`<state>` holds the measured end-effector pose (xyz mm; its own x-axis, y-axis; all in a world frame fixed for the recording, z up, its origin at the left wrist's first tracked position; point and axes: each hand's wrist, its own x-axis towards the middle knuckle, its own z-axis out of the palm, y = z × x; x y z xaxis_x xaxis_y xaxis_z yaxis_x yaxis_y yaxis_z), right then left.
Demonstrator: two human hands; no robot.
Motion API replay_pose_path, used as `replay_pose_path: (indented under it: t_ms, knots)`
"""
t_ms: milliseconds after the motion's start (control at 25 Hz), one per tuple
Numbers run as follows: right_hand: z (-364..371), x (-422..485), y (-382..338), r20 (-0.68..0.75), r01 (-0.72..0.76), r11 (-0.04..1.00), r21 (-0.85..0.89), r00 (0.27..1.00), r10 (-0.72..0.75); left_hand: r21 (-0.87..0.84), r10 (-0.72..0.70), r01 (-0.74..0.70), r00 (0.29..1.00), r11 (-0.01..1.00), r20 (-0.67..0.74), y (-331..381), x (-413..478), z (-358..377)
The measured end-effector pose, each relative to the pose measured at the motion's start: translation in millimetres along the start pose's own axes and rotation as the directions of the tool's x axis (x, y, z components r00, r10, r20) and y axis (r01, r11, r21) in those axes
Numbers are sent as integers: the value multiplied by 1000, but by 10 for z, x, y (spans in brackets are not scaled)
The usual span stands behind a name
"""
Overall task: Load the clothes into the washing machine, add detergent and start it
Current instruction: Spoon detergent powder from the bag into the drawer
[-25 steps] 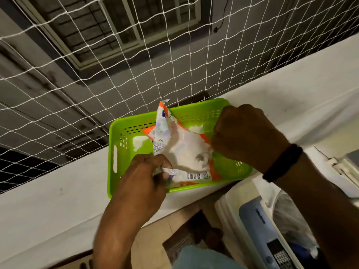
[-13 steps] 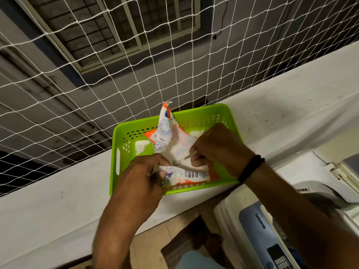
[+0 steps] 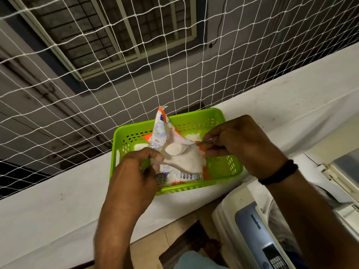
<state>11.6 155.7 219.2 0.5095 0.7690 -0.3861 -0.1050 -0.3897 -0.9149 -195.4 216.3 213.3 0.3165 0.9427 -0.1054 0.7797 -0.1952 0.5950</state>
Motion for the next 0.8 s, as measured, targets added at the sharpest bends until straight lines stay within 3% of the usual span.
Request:
replay_pose_path:
  t_ms: [160, 360, 800]
  knots:
    - [-87, -105, -12, -17, -29, 992, 121, 999, 32, -54, -31, 23, 987, 998, -156, 86, -14, -8]
    - [-192, -235, 28, -39, -29, 953, 303, 998, 42, -225, -25, -47, 951, 973, -307, 170, -69, 23]
    - [-585, -483, 143, -112, 58, 922, 384, 994, -16, -401, 125, -284, 917, 871, -379, 539, -184, 264]
